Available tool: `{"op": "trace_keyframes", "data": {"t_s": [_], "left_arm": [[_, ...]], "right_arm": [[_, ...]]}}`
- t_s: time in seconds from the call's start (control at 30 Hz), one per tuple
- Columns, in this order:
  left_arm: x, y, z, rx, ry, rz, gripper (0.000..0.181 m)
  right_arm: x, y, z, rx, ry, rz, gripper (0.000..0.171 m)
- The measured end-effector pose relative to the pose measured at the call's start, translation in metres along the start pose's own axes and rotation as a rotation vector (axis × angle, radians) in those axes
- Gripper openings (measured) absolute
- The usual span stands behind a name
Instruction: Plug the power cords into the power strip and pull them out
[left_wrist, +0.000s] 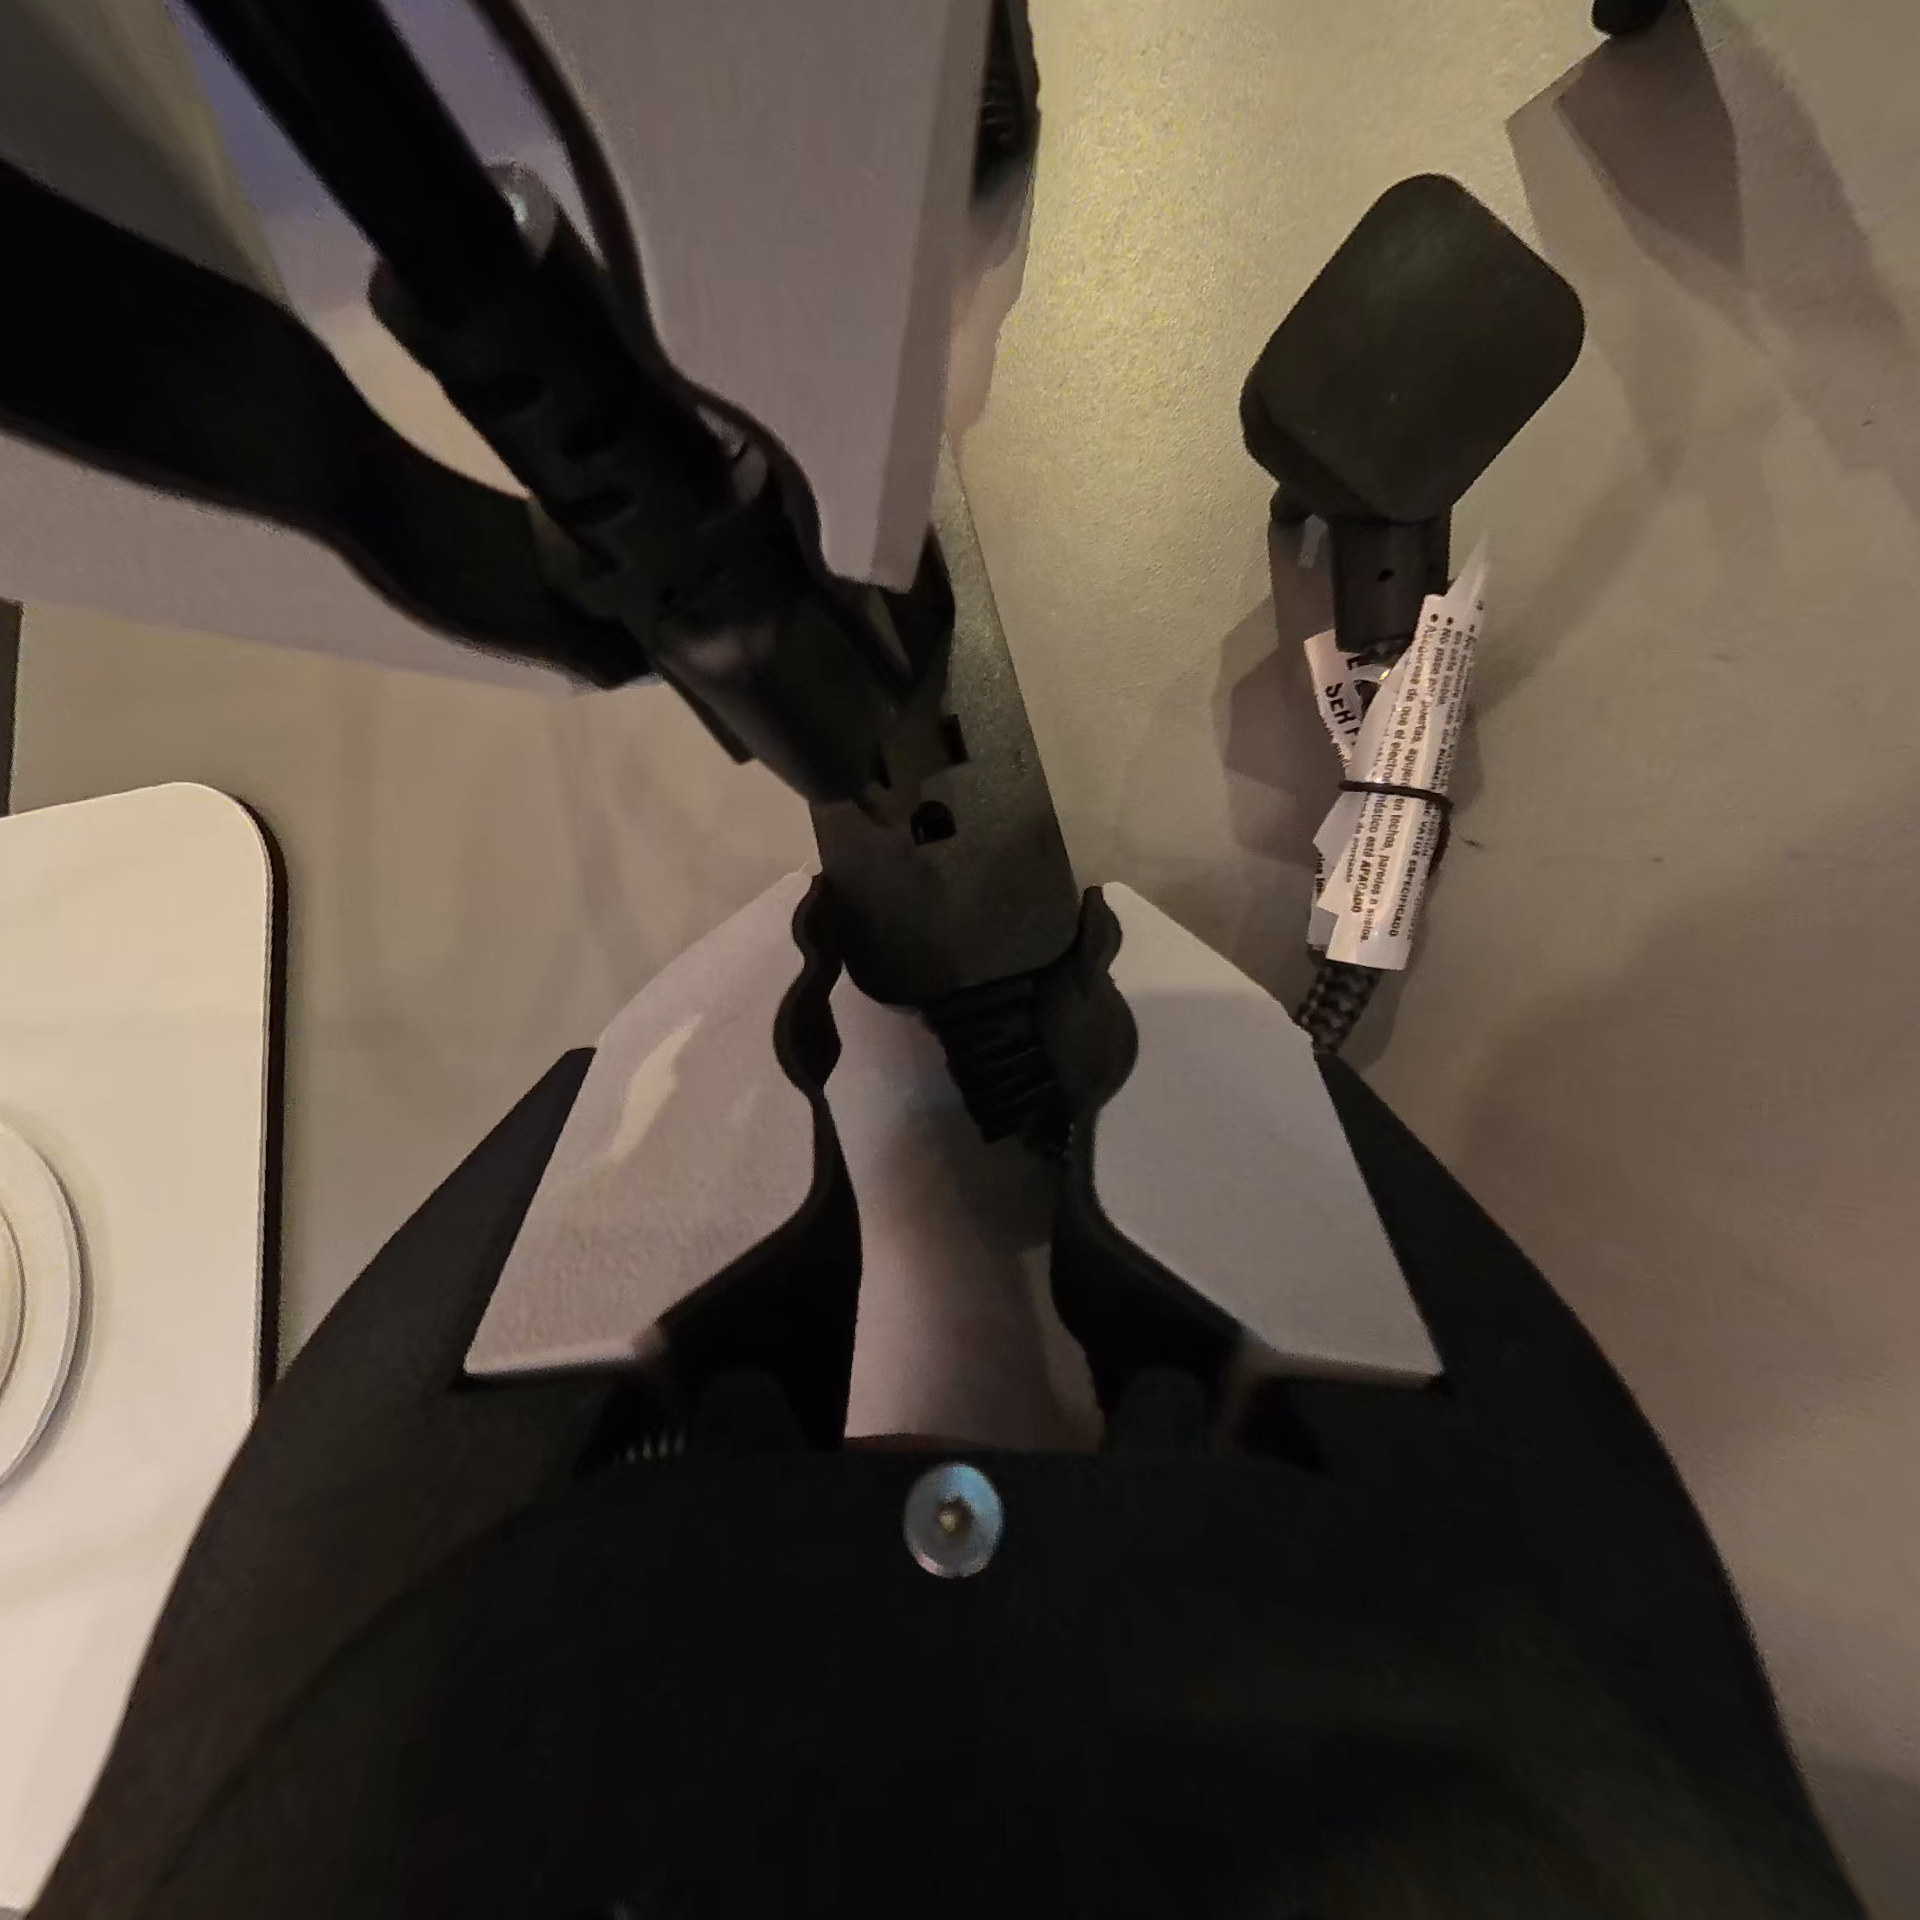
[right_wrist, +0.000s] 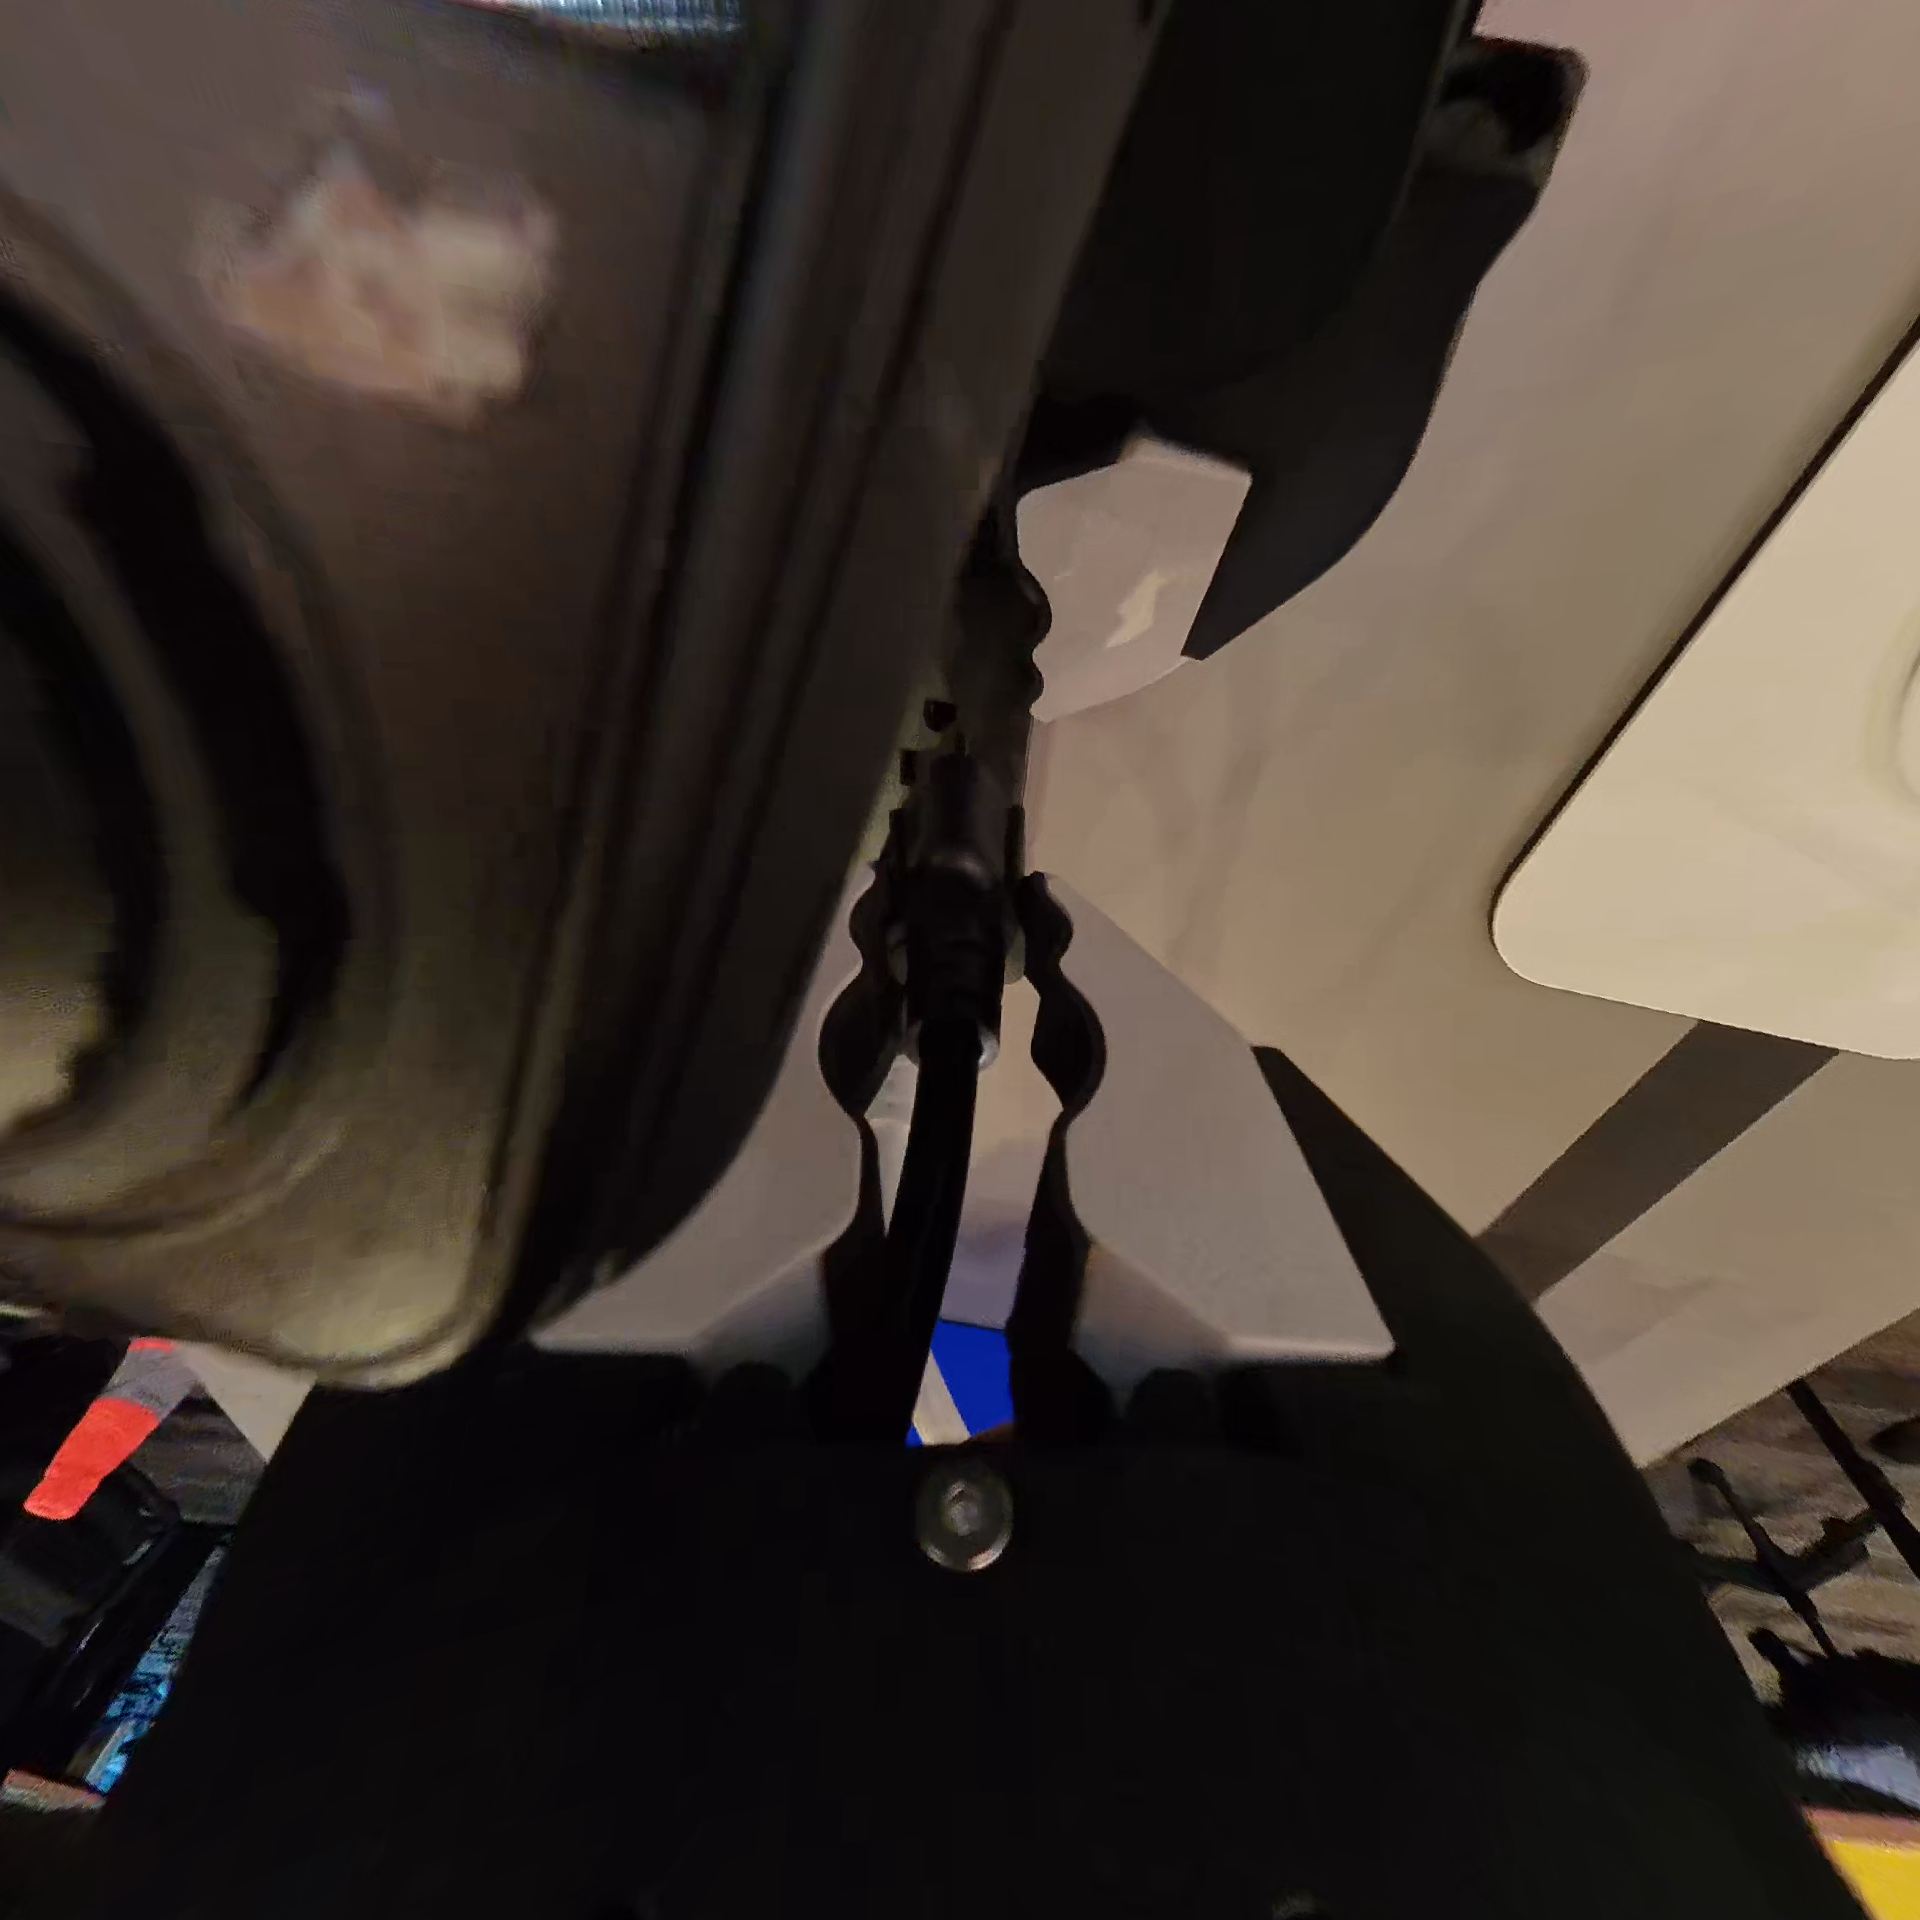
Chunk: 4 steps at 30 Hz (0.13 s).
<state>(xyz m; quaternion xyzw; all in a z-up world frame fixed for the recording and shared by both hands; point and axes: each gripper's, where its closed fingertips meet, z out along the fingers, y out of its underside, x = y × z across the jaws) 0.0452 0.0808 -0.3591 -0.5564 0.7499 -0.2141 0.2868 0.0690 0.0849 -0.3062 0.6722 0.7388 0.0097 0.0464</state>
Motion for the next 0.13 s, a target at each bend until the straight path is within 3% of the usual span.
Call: {"op": "trace_keyframes", "data": {"t_s": [0.03,0.13], "left_arm": [[0.0001,-0.0002,0.0001,0.003,0.002,-0.004,0.043],[0.0008,-0.0011,0.0006,0.011,0.008,-0.009,0.043]], "right_arm": [[-0.0002,-0.0001,0.0005,0.013,-0.013,0.009,0.021],[-0.0049,0.0005,0.0024,0.02,-0.054,0.007,0.019]]}}
